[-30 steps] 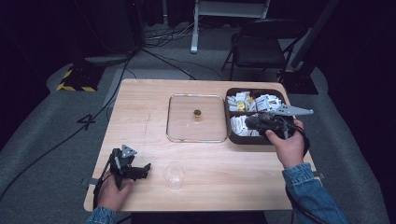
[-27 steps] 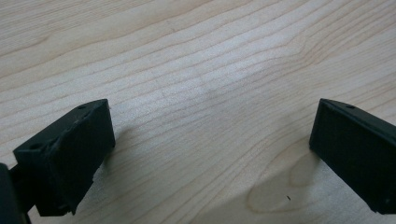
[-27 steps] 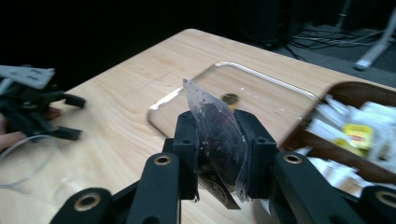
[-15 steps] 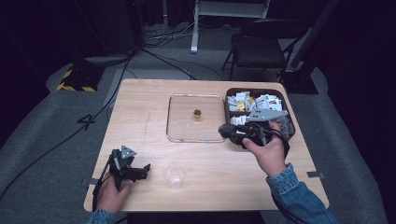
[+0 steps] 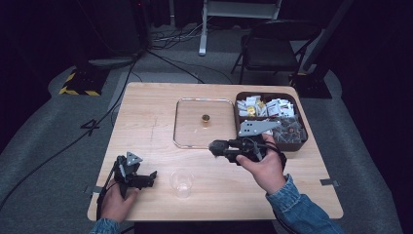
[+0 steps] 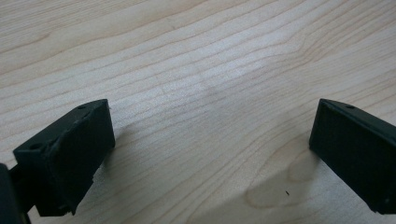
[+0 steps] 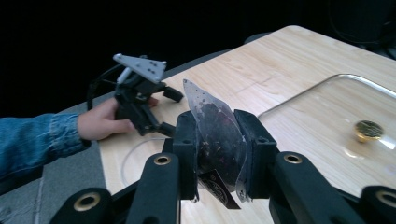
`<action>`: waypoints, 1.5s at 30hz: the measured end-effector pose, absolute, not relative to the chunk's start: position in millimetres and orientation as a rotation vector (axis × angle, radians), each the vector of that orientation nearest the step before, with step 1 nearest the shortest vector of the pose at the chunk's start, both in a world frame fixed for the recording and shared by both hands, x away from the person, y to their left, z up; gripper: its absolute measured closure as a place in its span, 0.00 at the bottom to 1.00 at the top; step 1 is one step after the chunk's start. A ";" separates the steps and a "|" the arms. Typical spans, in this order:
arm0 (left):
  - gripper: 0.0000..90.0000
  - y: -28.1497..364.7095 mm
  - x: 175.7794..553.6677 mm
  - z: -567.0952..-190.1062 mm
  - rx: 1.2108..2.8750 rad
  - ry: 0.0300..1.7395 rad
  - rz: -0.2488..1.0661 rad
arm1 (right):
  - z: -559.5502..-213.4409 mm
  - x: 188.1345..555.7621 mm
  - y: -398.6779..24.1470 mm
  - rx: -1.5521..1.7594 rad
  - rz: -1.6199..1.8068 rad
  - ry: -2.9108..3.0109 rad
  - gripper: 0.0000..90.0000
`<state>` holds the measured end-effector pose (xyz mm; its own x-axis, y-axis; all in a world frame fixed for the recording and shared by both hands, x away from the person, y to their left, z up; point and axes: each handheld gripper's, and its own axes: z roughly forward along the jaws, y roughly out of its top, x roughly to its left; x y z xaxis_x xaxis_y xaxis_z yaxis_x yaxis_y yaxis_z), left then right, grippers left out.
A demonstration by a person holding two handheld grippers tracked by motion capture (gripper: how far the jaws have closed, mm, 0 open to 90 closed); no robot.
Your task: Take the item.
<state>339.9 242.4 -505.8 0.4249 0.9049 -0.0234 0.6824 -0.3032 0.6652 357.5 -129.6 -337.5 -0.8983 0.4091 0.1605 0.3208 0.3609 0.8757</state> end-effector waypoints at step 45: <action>0.00 241.6 341.5 -505.8 2.080 1.339 0.474 | -417.2 335.5 -42.4 0.417 1.623 2.732 0.49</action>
<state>341.5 241.6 -505.8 0.4237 0.9054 -0.0286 0.6858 -0.3000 0.6630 335.5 -42.4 -417.2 -0.9642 0.1894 0.1858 0.2538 0.4540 0.8541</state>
